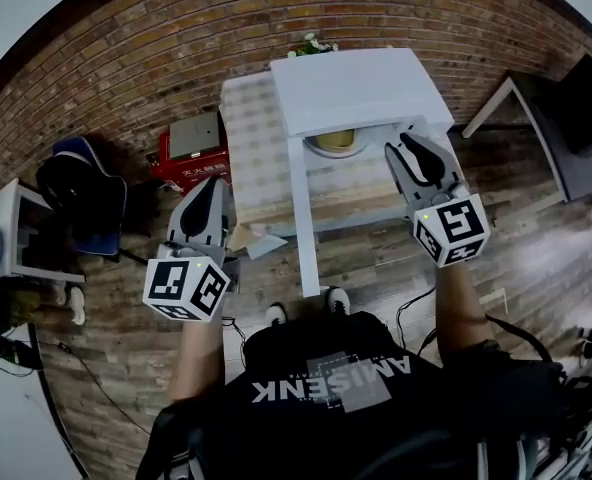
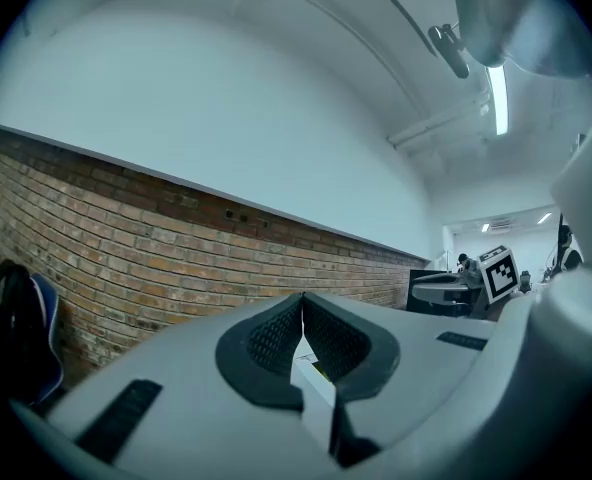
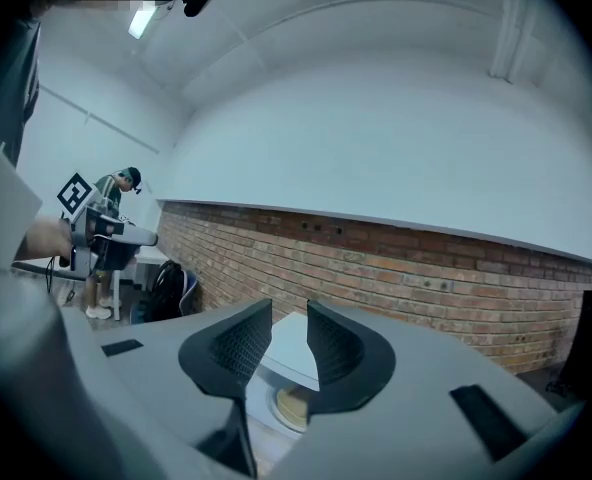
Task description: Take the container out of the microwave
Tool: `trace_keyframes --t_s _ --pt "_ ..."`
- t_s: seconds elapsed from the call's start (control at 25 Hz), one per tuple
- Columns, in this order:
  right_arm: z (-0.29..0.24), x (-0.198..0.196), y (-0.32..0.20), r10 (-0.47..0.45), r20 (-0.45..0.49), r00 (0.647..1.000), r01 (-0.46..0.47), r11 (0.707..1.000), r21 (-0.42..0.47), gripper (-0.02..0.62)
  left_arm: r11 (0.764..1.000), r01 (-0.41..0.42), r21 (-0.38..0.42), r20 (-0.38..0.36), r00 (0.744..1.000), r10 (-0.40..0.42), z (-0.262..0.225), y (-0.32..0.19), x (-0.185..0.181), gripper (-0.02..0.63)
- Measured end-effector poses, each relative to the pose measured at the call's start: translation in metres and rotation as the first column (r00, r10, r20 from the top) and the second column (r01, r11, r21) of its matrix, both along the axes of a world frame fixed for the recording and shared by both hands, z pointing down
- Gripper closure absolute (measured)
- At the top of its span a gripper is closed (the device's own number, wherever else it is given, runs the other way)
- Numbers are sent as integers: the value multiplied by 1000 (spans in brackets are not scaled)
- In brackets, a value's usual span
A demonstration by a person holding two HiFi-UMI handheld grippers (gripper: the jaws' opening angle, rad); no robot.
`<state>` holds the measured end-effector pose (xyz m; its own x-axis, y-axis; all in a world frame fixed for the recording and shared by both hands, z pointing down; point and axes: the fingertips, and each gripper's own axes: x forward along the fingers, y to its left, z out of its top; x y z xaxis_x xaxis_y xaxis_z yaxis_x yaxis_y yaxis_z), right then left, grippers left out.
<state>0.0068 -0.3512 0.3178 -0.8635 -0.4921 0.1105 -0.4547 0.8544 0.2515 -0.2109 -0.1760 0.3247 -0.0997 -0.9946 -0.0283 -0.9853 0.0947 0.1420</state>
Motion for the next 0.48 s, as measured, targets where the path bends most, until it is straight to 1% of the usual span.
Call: trace_keyframes --t_s 0.24,0.36,0.48 --pt "21 -17 -17 -115 -45 992 114 993 -22 434 999 49 -6 8 999 -49 7 -3 5 594" --pt "35 -26 -27 -160 -81 984 158 987 -30 424 999 47 -1 4 999 -47 9 -7 6 594" --pt "51 -35 -36 -202 -117 972 200 979 -29 423 996 78 -30 1 997 -78 15 -3 6 594"
